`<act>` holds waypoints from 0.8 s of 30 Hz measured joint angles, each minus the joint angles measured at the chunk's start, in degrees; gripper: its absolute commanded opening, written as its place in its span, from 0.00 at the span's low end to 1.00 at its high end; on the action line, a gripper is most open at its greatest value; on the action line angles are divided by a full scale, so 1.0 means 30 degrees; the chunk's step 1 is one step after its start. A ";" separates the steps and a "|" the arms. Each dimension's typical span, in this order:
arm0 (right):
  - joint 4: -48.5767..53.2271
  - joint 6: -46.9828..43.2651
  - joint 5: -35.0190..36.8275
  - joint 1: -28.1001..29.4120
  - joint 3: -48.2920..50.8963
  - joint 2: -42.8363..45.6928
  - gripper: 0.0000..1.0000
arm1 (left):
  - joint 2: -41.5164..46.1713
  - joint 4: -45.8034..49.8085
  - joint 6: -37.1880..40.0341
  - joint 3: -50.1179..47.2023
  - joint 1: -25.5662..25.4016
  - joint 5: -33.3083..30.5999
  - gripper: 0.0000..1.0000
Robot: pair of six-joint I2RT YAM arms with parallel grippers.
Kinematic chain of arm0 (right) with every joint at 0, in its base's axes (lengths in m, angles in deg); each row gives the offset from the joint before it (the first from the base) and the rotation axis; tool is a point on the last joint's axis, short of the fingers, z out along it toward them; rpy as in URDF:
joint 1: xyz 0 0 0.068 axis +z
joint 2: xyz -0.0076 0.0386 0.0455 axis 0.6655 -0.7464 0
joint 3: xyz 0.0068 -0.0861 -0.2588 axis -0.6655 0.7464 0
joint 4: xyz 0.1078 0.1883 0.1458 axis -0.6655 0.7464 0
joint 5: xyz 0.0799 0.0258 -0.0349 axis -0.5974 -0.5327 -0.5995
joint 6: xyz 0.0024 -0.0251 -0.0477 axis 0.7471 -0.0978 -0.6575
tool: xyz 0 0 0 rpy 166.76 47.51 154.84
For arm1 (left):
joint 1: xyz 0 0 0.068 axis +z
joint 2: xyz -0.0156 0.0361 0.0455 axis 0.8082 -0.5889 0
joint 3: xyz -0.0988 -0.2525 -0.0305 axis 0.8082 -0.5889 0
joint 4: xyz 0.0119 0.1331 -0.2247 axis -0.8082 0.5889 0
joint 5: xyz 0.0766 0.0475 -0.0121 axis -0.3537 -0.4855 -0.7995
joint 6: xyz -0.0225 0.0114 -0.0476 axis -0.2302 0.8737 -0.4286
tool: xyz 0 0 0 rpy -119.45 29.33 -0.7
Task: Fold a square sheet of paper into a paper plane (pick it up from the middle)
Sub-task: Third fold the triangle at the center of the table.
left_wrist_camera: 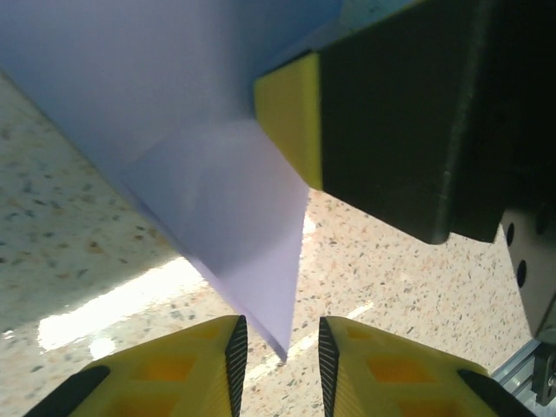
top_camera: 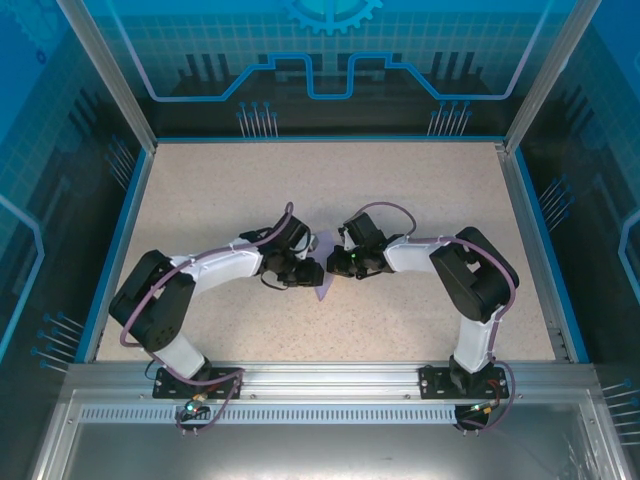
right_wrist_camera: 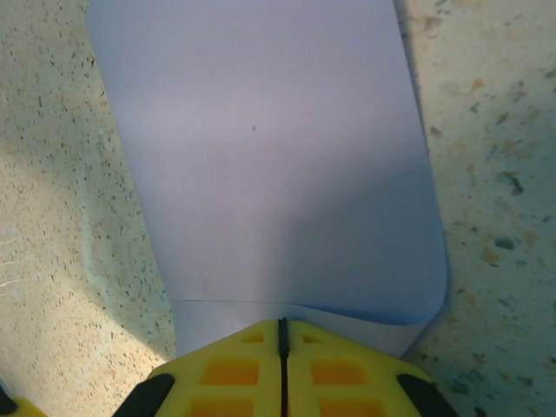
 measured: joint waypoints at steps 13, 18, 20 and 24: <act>-0.1064 0.0597 -0.1122 -0.0182 0.0627 -0.0015 0.07 | -0.1384 -0.1756 0.0168 -0.0029 -0.0641 -0.0146 0.25; -0.1144 0.0699 -0.1428 -0.0284 0.0627 -0.0109 0.07 | -0.1508 -0.1734 0.0299 -0.0036 -0.0648 -0.0583 0.24; -0.1144 0.0699 -0.1435 -0.0291 0.0627 -0.0109 0.07 | -0.1508 -0.1603 0.0401 -0.0036 -0.0641 -0.0845 0.24; -0.1144 0.0699 -0.1464 -0.0306 0.0627 -0.0109 0.07 | -0.1508 -0.1464 0.0612 -0.0204 -0.0641 -0.1158 0.23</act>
